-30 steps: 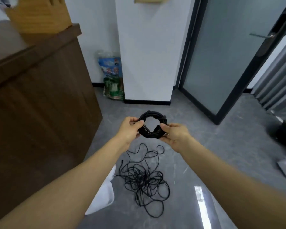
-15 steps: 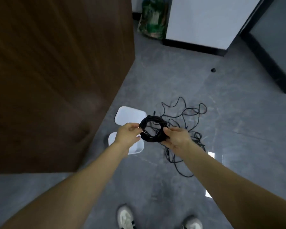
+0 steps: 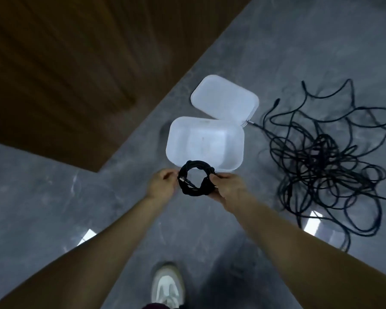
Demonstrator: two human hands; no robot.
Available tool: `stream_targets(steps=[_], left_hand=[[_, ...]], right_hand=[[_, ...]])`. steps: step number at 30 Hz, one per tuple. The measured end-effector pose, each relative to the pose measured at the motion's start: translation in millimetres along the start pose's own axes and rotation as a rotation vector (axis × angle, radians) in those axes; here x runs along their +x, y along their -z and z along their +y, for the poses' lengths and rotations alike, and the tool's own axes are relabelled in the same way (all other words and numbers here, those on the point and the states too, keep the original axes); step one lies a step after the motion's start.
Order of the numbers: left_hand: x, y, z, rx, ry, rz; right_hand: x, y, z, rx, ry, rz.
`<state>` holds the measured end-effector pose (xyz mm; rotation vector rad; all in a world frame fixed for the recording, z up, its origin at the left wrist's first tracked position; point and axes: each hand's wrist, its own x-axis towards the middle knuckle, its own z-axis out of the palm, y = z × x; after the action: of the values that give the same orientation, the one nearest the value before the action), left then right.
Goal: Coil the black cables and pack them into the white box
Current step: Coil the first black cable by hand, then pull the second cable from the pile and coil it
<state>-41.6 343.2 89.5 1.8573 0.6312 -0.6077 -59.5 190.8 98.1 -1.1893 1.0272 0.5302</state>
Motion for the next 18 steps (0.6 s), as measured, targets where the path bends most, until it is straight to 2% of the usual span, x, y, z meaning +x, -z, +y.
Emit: stream_targets(steps=[6,10,12,15,18], left_hand=[[54,-13,-83,0.121,0.026,-0.003],[76,-17,-114,0.182,0.025,0.023],[81,-18,-120,0.209,0.005,0.035],[82,-17,-122,0.277,-0.054,0.019],[81,-19,-115,0.320,-0.134,-0.011]], right_hand=[[85,-20,73,-0.065,-0.072,-0.022],[124,-31,100,-0.114,-0.033,-0.010],[138,-34,107,-0.201,0.040,0.024],[145,-28,108,-0.460,0.221,0.125],[142,-17,100,-0.546,0.320,0.158]])
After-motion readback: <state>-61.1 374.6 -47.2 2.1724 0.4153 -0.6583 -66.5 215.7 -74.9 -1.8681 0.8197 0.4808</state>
